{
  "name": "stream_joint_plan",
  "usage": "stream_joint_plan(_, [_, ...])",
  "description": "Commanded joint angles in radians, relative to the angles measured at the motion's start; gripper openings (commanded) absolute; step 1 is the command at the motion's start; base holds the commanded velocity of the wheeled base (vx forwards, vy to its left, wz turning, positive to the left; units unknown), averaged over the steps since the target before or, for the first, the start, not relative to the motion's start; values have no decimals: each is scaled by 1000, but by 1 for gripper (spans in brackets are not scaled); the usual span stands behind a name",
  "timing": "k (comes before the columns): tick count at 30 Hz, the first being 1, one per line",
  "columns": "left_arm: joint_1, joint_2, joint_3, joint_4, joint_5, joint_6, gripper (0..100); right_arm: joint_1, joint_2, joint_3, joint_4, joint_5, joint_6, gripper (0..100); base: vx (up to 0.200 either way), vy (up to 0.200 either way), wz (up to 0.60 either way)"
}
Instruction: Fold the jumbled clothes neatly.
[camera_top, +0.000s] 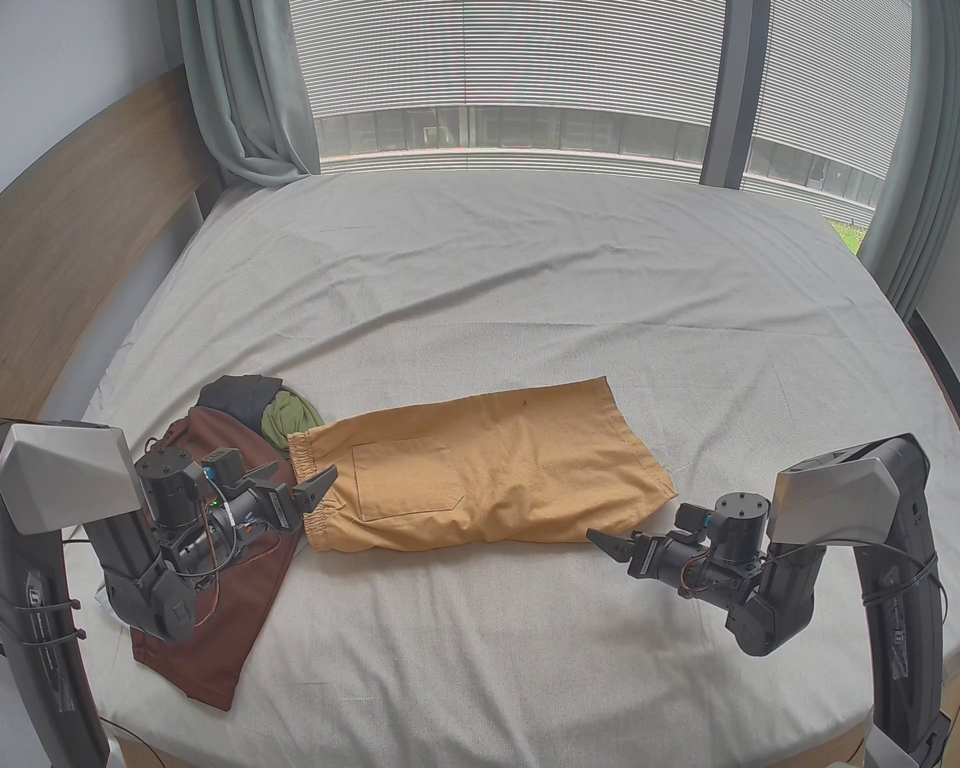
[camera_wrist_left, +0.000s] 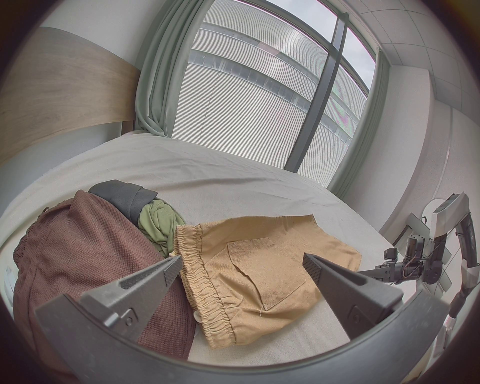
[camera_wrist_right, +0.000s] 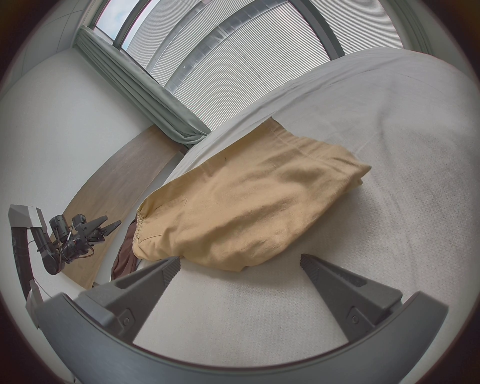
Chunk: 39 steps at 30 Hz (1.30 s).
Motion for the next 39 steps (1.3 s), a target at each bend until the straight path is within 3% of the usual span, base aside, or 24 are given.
stream_joint_plan(1, [0,2,1,-2,0,-1,100,3,51,-39,0,-4,0,100,0,0,0])
stream_joint_plan(16, [6,8,1,-2,0,-1,100,43,80,-191,66,-27,4,100,0,0,0])
stream_joint_plan(23, [6,9,1,0,0,-1,100,73,86,-267,95,-30,96,100,0,0,0])
stream_joint_plan(39, [8,18,1,-2,0,-1,100,77,97,-297,115,-54,124,100,0,0,0])
